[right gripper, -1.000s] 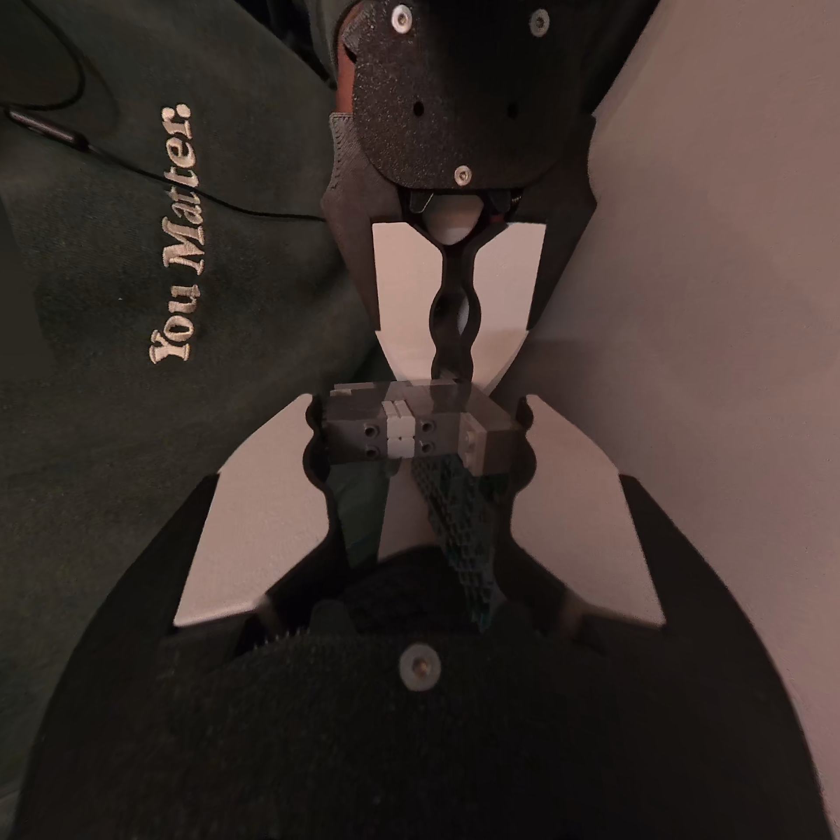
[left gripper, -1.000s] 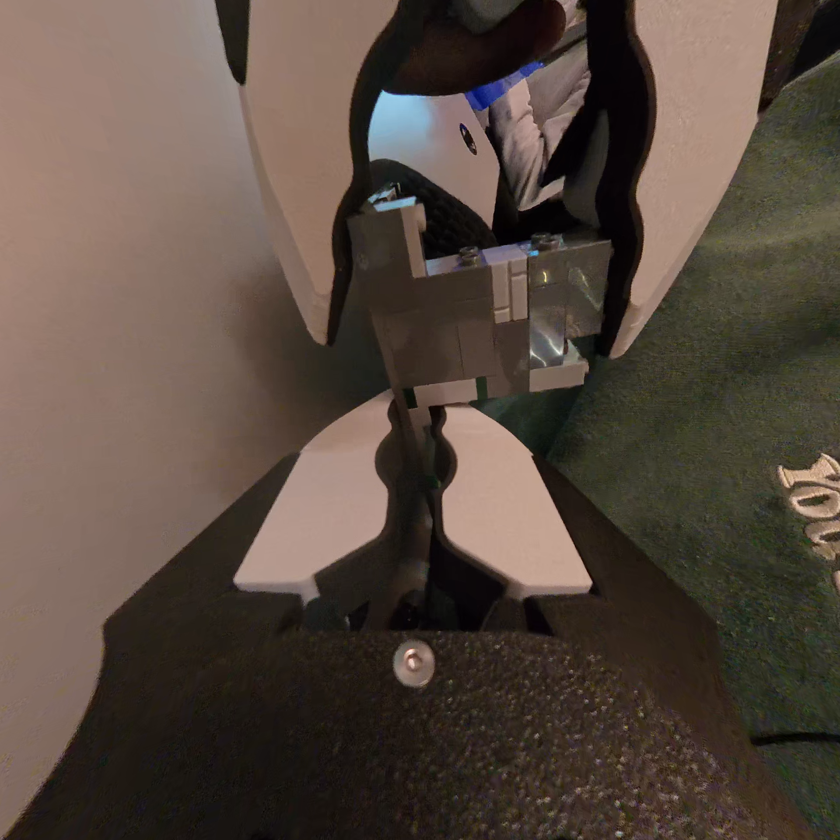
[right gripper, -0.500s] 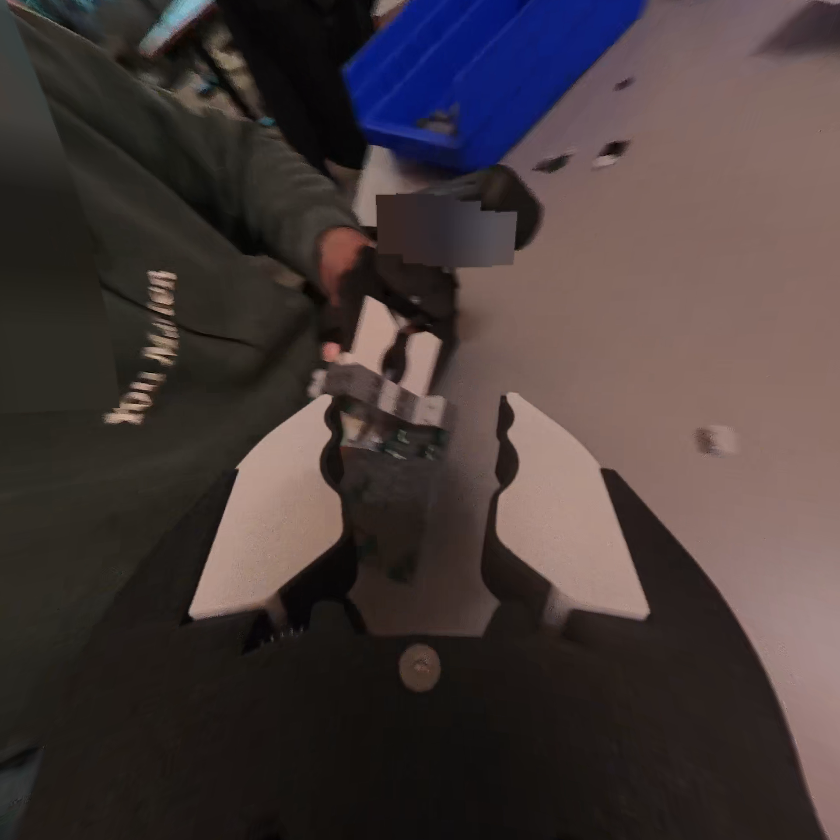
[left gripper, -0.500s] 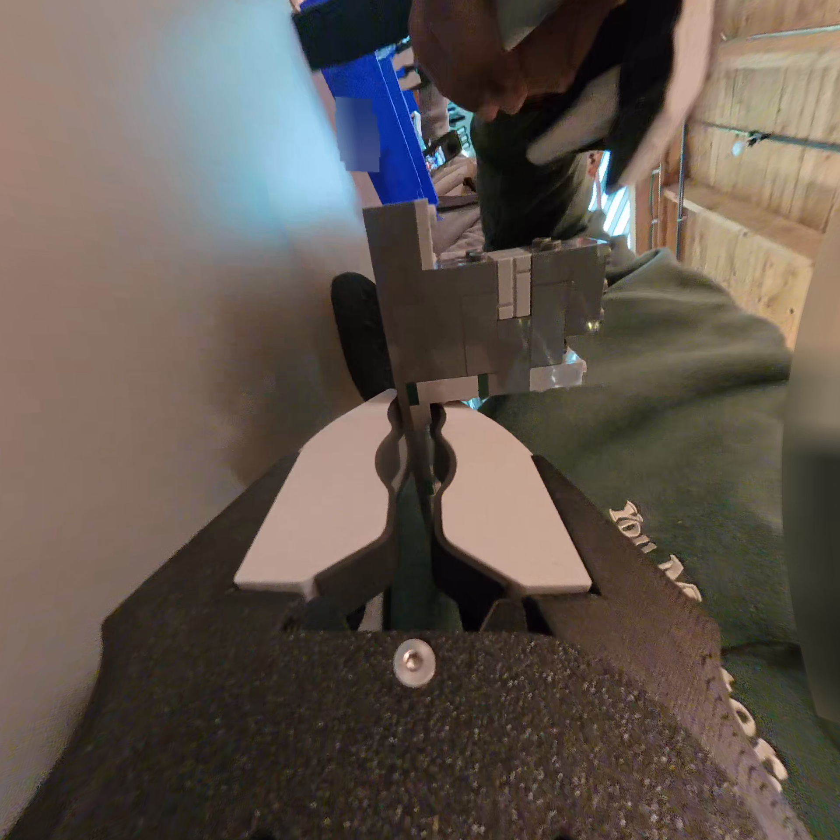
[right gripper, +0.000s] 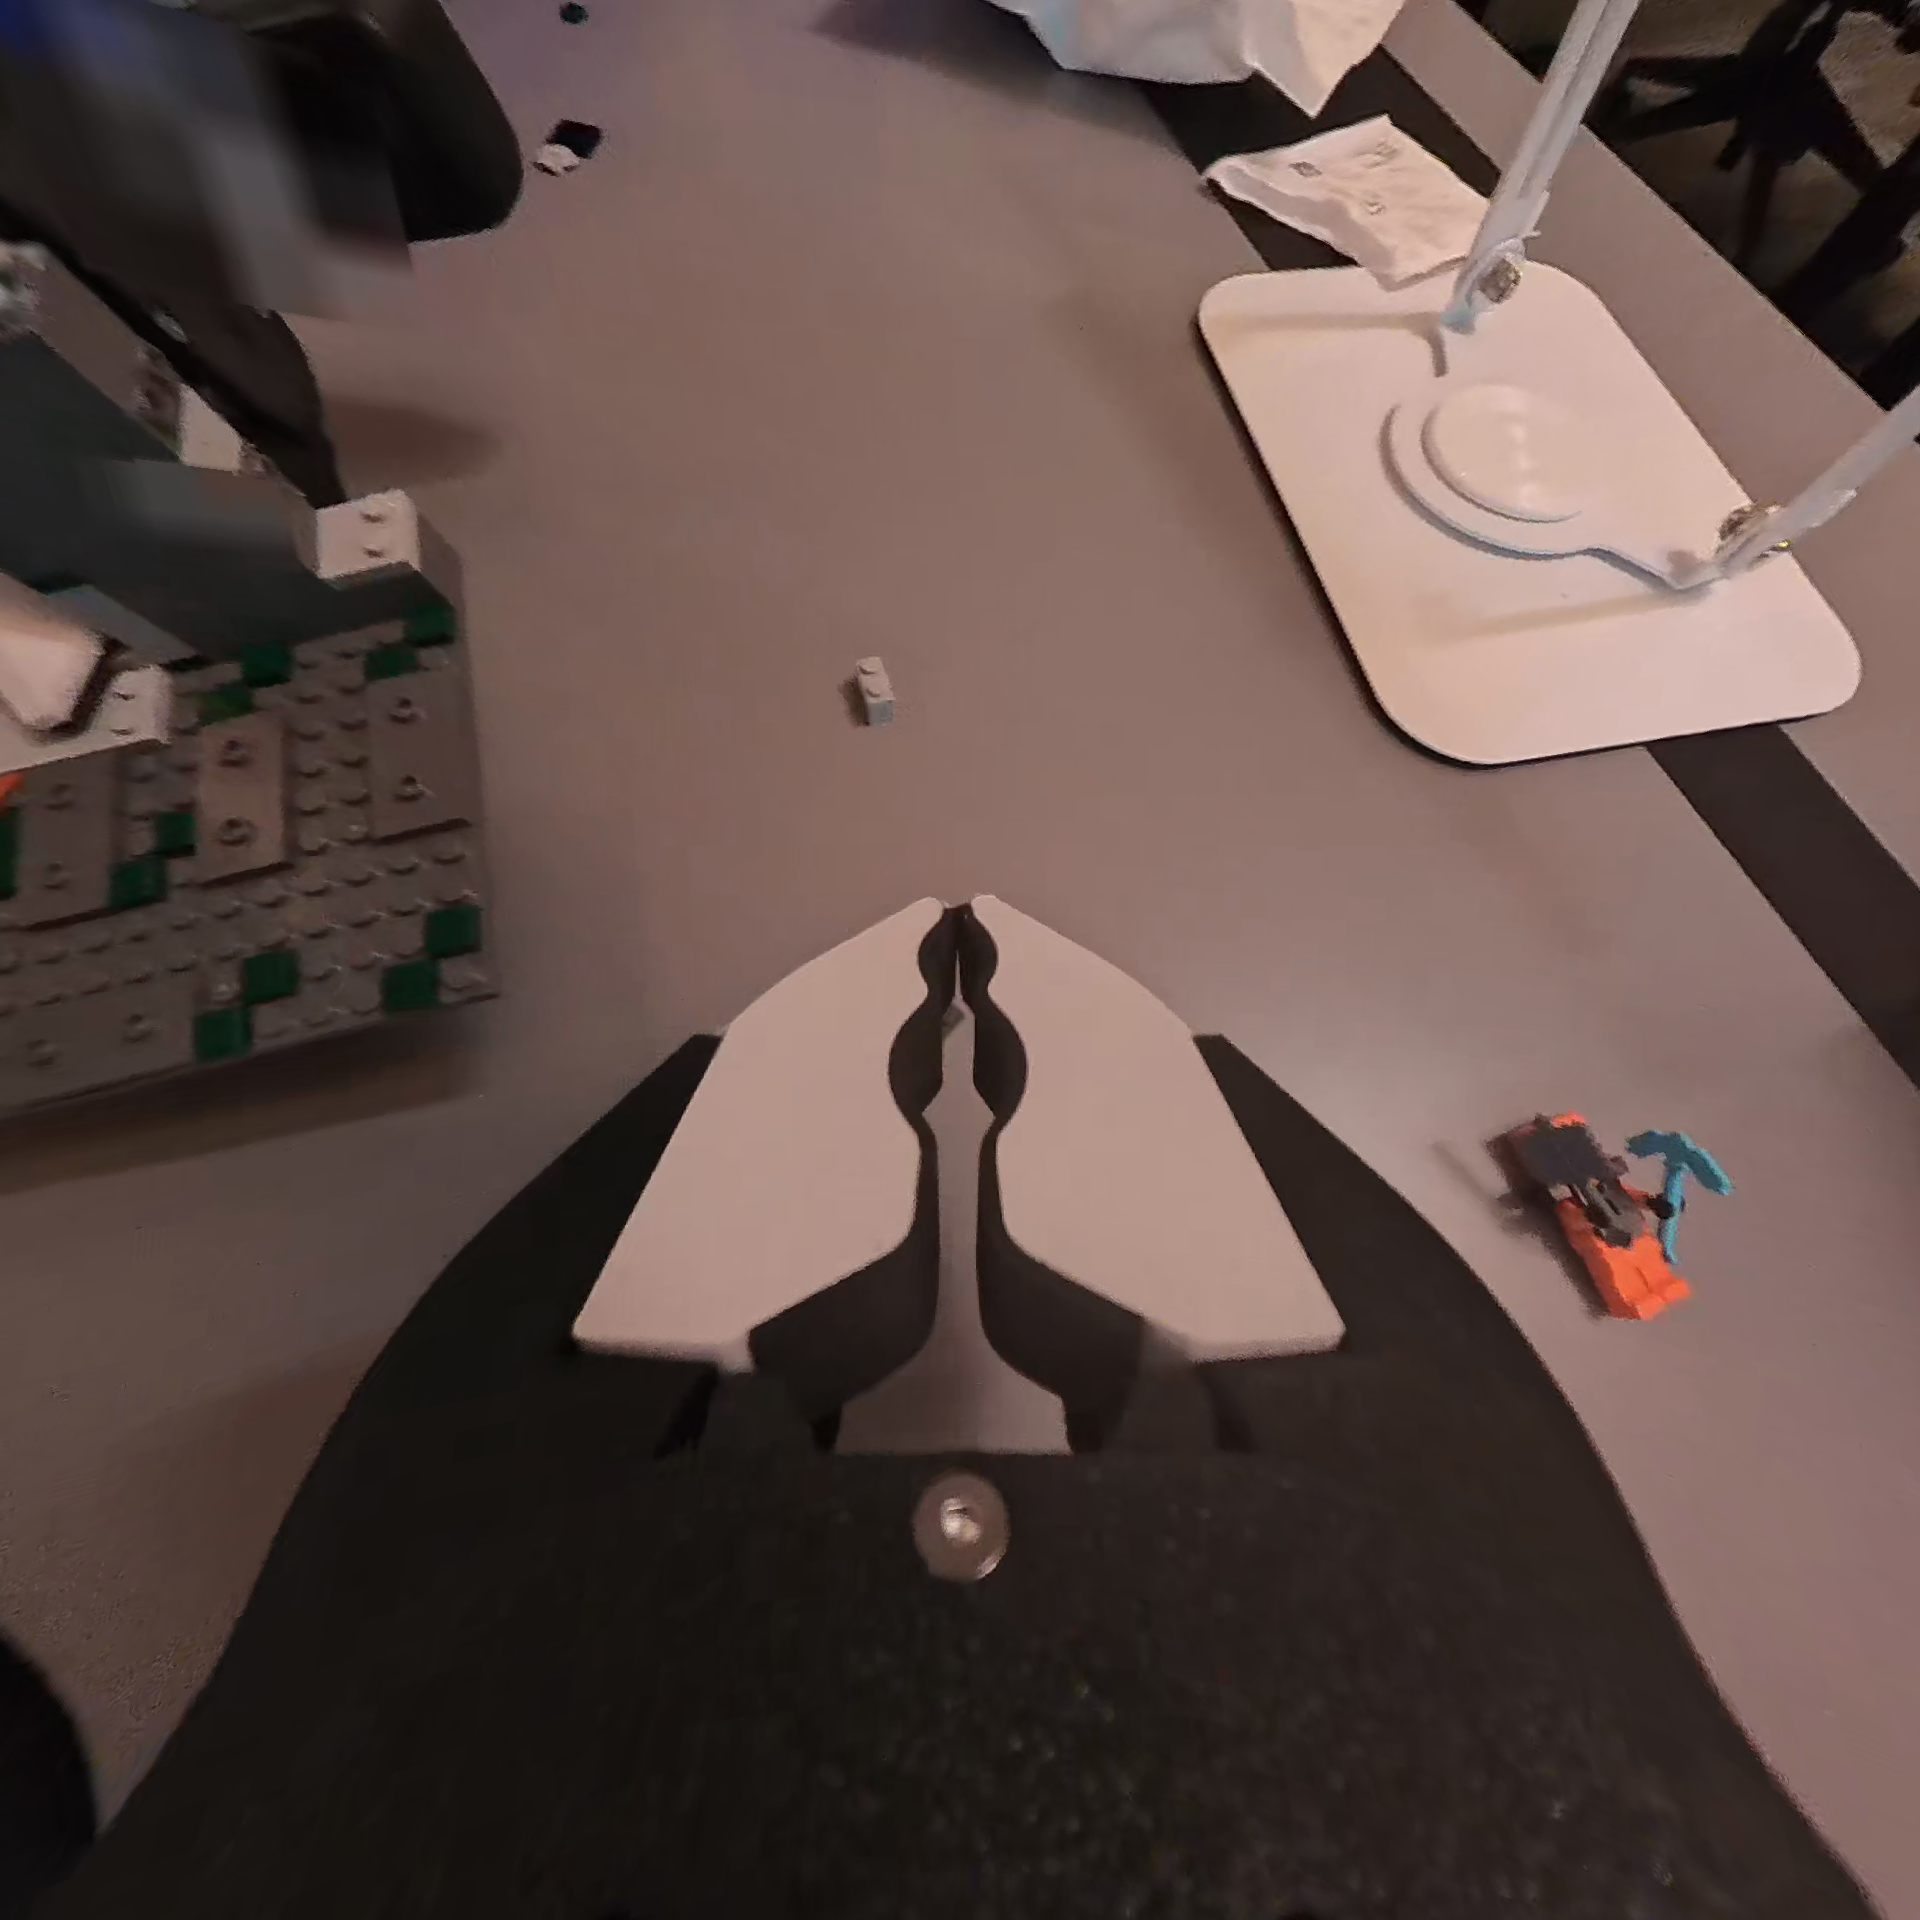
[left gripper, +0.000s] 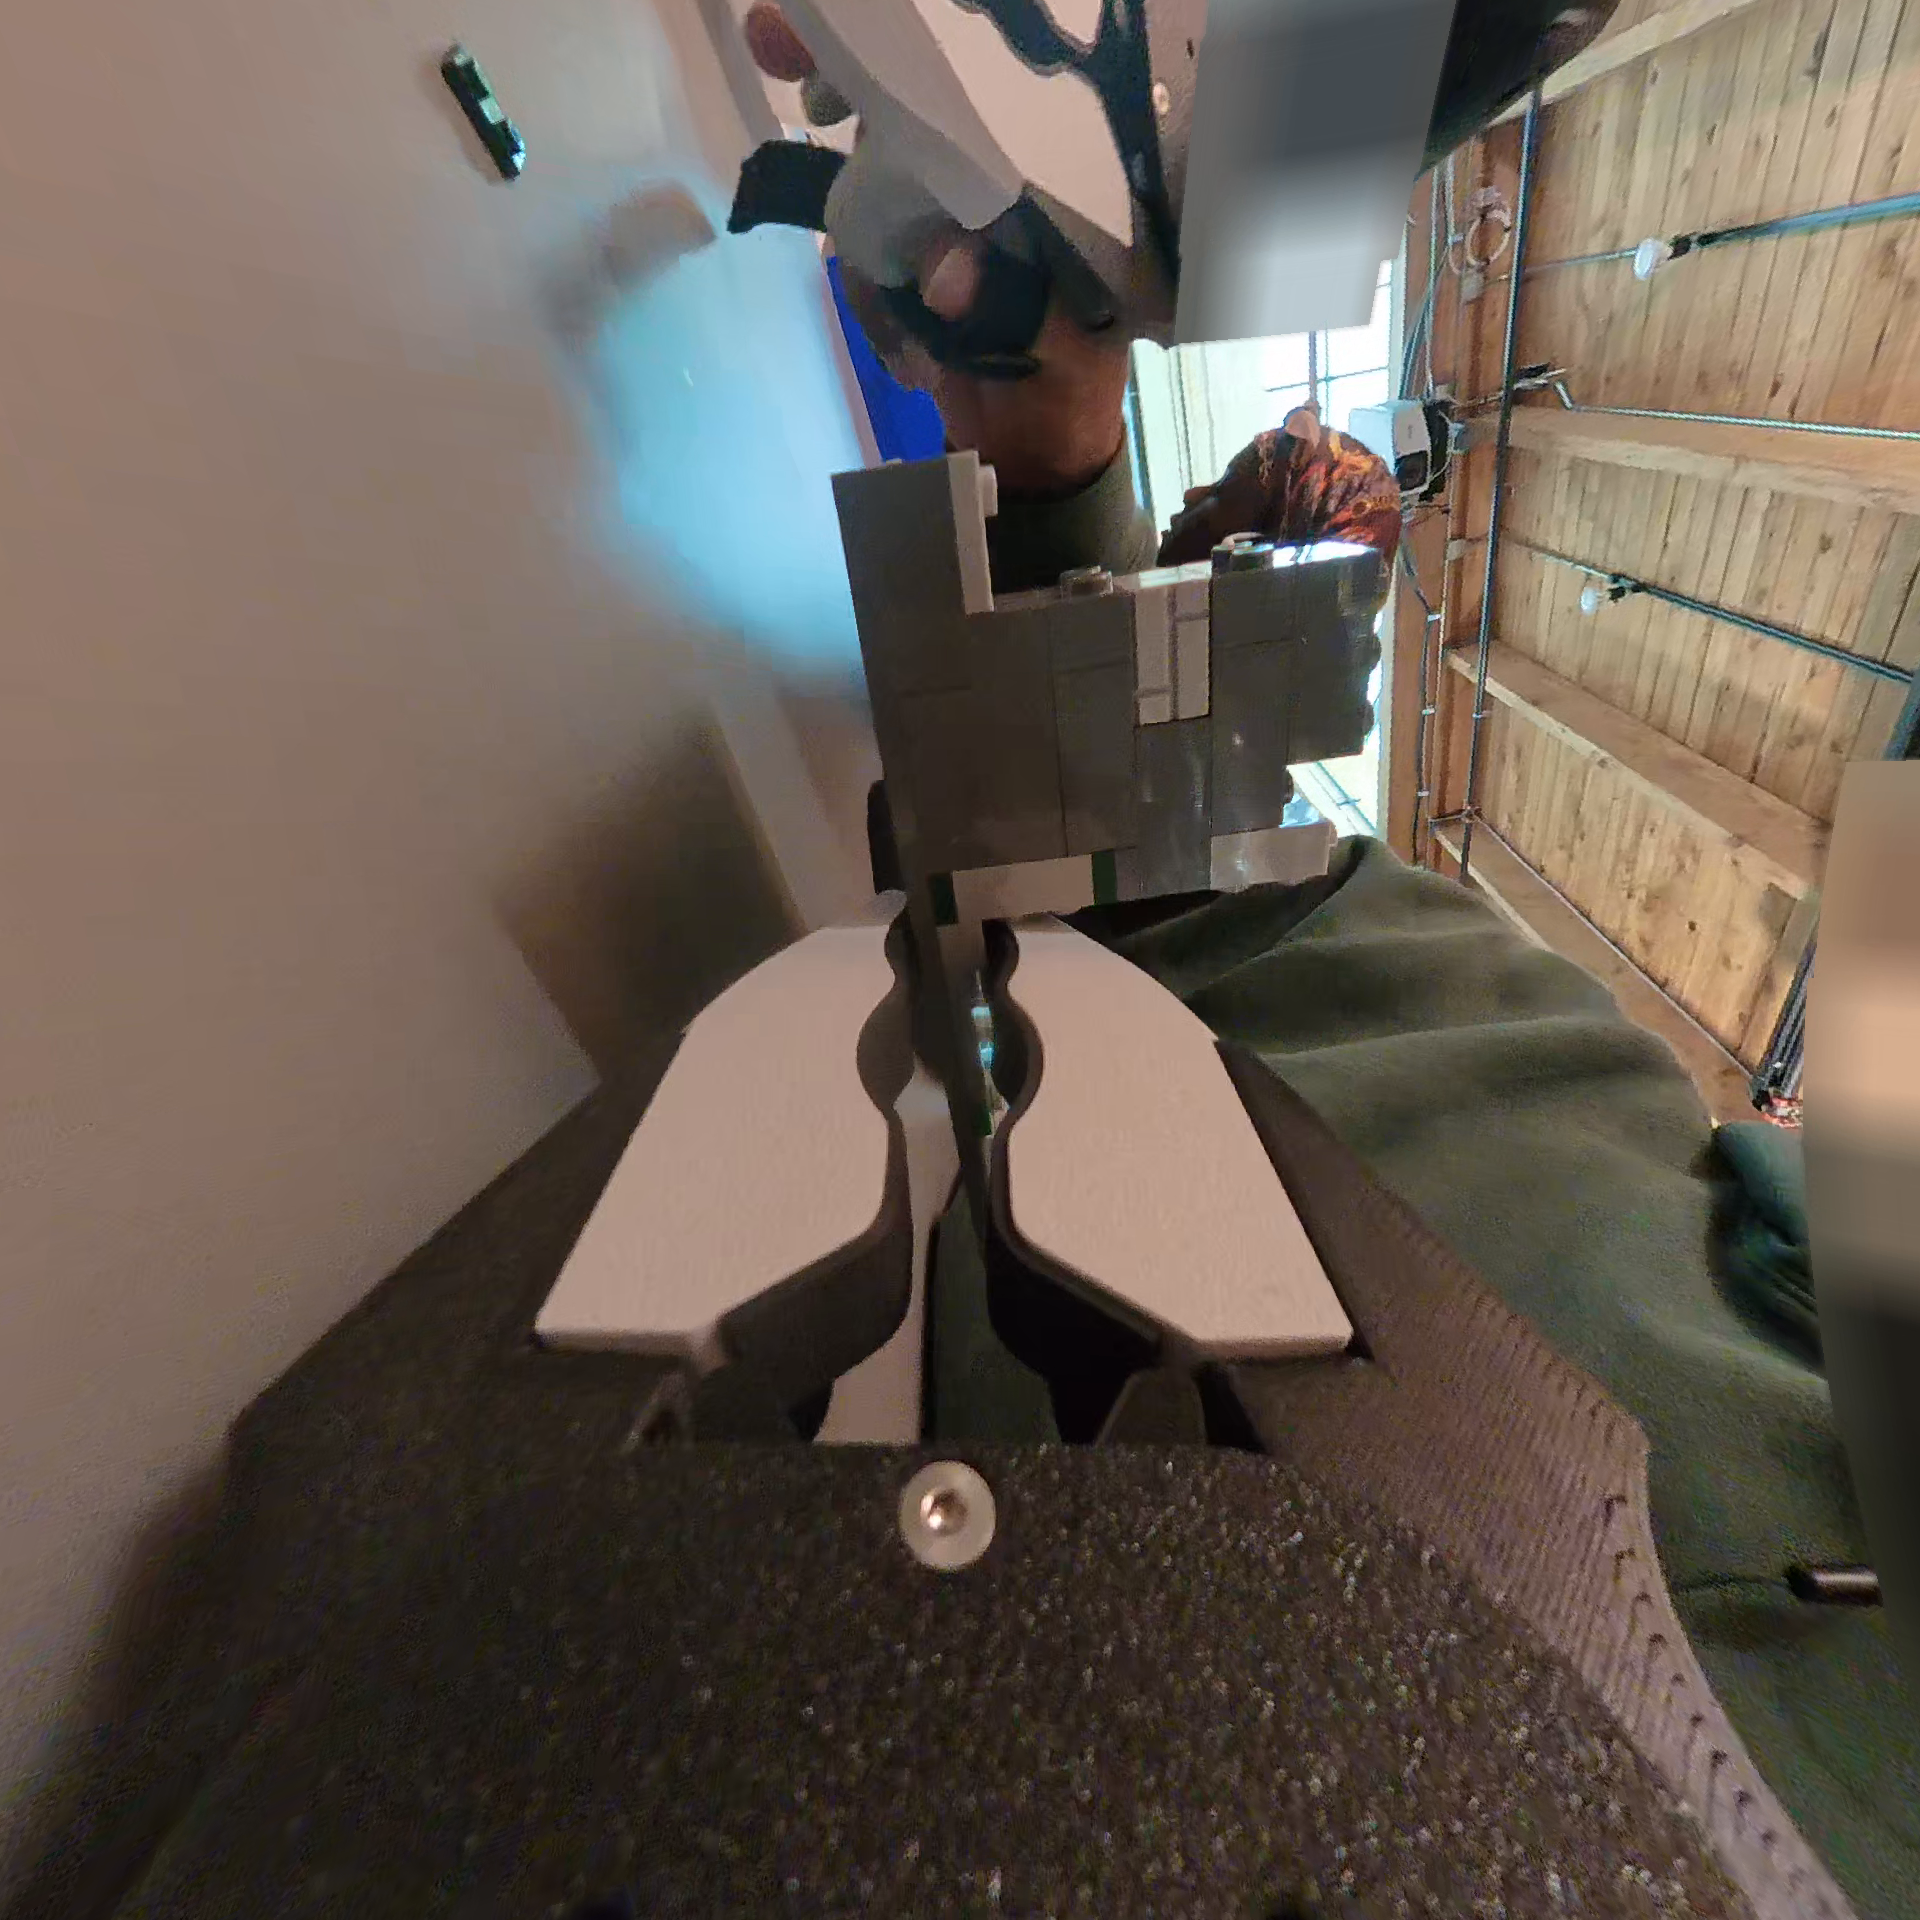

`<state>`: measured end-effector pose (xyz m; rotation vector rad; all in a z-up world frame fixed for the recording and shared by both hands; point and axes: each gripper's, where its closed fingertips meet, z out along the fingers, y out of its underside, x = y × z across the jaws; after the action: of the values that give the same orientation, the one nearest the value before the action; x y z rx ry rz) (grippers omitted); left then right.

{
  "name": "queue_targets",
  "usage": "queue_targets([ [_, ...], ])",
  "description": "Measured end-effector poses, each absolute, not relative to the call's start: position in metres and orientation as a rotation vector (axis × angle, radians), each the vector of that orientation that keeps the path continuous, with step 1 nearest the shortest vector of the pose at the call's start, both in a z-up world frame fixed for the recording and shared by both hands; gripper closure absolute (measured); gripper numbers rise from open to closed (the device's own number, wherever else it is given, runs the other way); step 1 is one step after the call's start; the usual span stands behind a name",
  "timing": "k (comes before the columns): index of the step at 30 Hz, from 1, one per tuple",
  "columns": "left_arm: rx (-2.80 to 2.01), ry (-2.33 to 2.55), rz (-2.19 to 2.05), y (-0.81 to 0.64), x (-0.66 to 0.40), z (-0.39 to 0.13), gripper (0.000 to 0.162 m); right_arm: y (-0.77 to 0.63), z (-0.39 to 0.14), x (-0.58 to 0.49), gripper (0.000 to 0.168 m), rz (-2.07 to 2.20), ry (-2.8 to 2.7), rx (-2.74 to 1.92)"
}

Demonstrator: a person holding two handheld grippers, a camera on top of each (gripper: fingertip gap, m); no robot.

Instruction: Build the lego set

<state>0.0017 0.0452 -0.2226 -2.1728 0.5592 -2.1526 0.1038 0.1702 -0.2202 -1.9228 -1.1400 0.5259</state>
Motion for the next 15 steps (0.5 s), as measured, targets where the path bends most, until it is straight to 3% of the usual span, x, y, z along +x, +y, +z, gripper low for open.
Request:
queue_targets([
  [3, -2.158, 0.531, -2.151, 0.052, 0.003, -0.221, 0.152, 0.177, -0.224, 0.096, 0.166, 0.532, -1.116, -1.911],
  [8, -2.145, 0.575, -2.028, 0.059, 0.001, -0.222, 0.152, 0.189, -0.223, 0.074, 0.137, 0.479, -1.154, -1.877],
  [11, -2.138, 0.572, -2.006, 0.061, -0.002, -0.221, 0.152, 0.19, -0.221, 0.058, 0.168, 0.467, -1.249, -1.837],
  [15, -2.134, 0.551, -1.999, 0.063, -0.005, -0.222, 0.152, 0.197, -0.222, 0.043, 0.168, 0.418, -1.411, -1.832],
])
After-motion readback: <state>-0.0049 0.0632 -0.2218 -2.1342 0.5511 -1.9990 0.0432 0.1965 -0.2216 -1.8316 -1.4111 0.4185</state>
